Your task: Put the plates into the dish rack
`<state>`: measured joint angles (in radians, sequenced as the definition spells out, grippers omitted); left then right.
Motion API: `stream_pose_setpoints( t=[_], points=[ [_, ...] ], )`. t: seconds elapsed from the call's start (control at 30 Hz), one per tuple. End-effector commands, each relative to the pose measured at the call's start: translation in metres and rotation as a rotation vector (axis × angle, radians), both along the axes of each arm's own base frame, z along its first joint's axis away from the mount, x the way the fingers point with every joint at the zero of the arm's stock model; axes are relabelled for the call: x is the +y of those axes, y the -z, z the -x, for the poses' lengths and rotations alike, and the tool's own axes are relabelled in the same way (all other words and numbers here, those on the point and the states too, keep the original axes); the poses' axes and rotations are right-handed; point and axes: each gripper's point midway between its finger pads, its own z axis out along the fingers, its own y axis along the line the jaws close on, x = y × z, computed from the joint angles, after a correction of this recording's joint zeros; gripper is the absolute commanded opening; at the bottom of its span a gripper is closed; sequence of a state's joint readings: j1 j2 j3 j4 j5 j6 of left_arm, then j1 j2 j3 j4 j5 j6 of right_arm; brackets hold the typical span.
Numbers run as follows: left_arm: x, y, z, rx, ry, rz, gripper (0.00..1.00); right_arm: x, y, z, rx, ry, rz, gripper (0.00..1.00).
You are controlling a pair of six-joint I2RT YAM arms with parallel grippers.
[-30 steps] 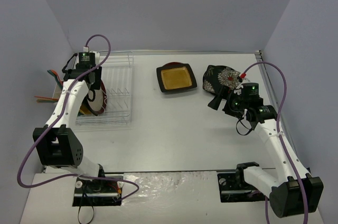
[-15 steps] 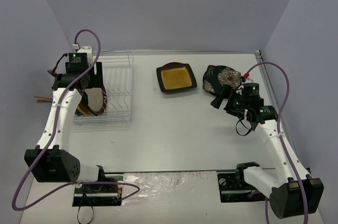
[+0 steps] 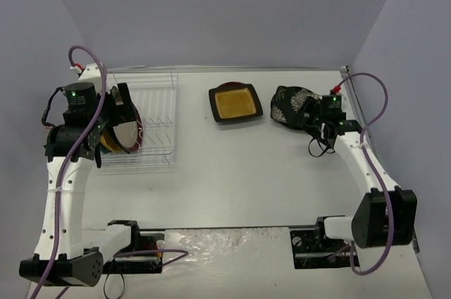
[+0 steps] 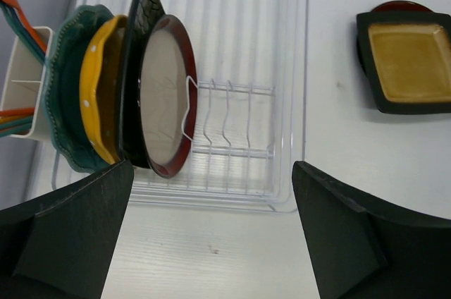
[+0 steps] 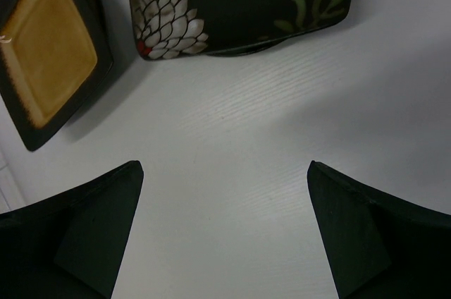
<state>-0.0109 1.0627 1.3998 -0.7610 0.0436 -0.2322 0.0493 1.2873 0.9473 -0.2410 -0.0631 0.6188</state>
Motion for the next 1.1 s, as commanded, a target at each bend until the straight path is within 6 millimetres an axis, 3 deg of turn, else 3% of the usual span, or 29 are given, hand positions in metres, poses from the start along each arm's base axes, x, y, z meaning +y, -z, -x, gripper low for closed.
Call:
stream_pose_setpoints(
  t=[0.0, 0.13, 0.33, 0.57, 0.8, 0.93, 1.07],
  points=[
    [-0.017, 0.002, 0.012, -0.016, 0.051, 0.089, 0.93, -0.025, -0.003, -0.042, -0.072, 0.104, -0.007, 0.97],
    [-0.026, 0.020, 0.024, 0.012, 0.081, 0.136, 0.93, -0.057, 0.025, -0.057, -0.022, 0.180, -0.022, 0.95],
    [-0.030, 0.032, 0.033, 0.041, 0.096, 0.150, 0.93, -0.081, 0.046, -0.076, -0.019, 0.210, -0.049, 0.93],
    [-0.032, 0.037, 0.034, 0.052, 0.101, 0.159, 0.93, -0.072, 0.074, -0.096, -0.018, 0.166, -0.132, 0.85],
    [-0.032, 0.037, 0.032, 0.049, 0.104, 0.157, 0.93, -0.069, 0.094, -0.099, -0.016, 0.155, -0.176, 0.74],
    [-0.033, 0.039, 0.031, 0.054, 0.108, 0.162, 0.93, -0.072, 0.101, -0.096, -0.013, 0.164, -0.190, 0.63],
    [-0.035, 0.043, 0.032, 0.061, 0.113, 0.170, 0.93, -0.074, 0.109, -0.092, -0.007, 0.173, -0.221, 0.45]
  ],
)
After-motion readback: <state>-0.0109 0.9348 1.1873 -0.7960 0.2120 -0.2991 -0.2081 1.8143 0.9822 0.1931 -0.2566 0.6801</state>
